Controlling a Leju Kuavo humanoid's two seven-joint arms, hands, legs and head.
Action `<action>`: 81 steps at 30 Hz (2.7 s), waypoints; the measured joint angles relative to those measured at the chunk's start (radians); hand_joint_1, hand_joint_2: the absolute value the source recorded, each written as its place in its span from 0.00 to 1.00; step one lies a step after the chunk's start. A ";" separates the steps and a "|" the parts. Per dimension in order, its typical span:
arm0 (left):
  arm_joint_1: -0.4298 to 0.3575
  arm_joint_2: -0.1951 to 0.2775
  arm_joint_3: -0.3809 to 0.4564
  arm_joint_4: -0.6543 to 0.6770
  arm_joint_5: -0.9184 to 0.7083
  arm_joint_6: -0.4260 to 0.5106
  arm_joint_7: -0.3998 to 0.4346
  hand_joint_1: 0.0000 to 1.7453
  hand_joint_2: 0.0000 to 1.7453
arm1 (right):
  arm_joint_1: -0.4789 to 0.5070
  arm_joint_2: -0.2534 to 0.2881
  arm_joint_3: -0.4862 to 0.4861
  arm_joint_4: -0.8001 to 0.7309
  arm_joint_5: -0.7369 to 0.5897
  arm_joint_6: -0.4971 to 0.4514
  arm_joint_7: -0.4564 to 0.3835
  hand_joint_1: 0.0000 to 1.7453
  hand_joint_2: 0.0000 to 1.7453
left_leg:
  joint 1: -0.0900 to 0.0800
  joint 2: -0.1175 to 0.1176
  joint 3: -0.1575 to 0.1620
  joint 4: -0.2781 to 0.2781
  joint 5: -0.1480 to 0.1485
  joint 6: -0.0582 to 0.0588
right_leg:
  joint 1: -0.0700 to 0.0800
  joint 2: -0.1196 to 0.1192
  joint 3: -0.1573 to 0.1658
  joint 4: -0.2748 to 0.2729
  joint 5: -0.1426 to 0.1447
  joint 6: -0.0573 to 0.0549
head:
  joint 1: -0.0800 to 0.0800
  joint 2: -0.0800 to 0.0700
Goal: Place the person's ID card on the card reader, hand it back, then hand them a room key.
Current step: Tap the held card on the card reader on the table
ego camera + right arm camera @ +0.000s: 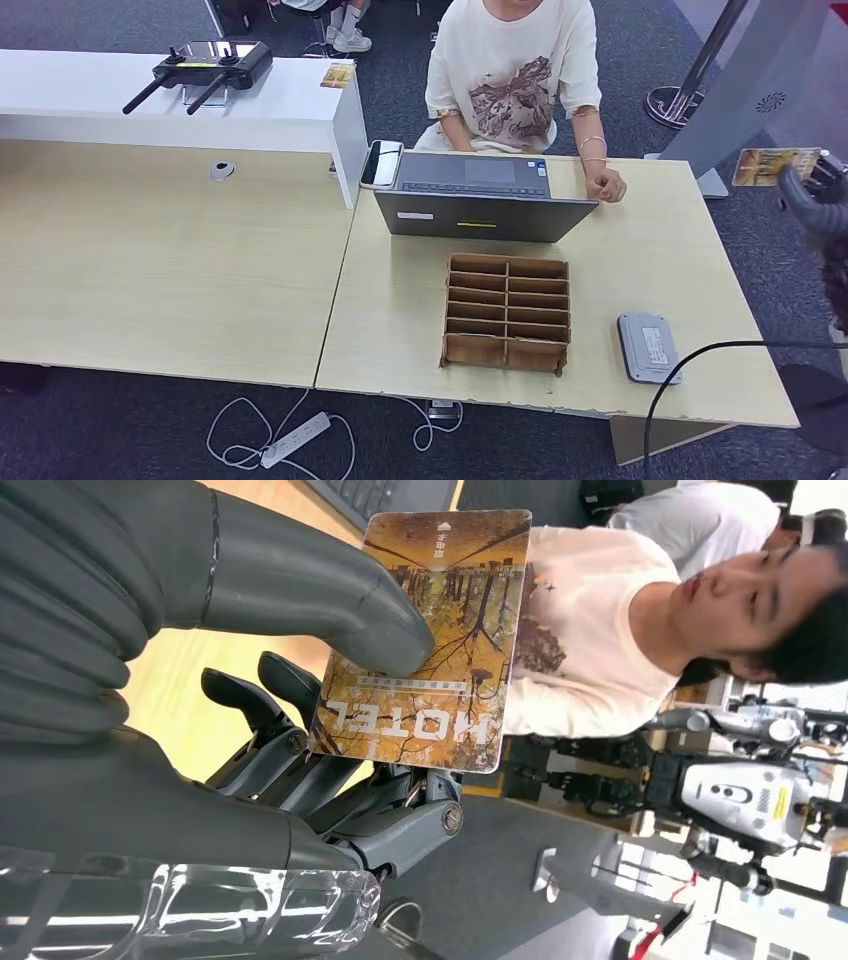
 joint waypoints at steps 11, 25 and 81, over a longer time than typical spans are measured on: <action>-0.008 -0.017 0.016 0.000 0.003 0.000 -0.001 0.00 1.00 | 0.254 -0.117 -0.025 -0.081 -0.108 0.050 -0.009 1.00 1.00 | 0.000 0.001 0.000 0.000 0.000 0.001 | 0.000 0.000 0.000 0.000 0.000 0.000 | 0.000 0.000; -0.011 -0.016 0.017 0.000 0.004 -0.007 0.002 0.00 1.00 | 0.435 -0.162 -0.042 -0.153 -0.079 0.146 -0.012 1.00 1.00 | 0.000 0.000 -0.001 0.000 -0.001 0.001 | 0.000 0.000 0.000 0.000 -0.001 0.001 | 0.000 0.000; -0.026 0.010 0.019 0.000 0.003 -0.026 0.009 0.00 1.00 | 0.446 -0.143 0.060 -0.143 0.053 0.129 0.045 1.00 1.00 | 0.000 0.001 -0.002 0.000 -0.001 0.001 | 0.000 0.000 -0.001 0.000 -0.001 0.002 | 0.000 0.000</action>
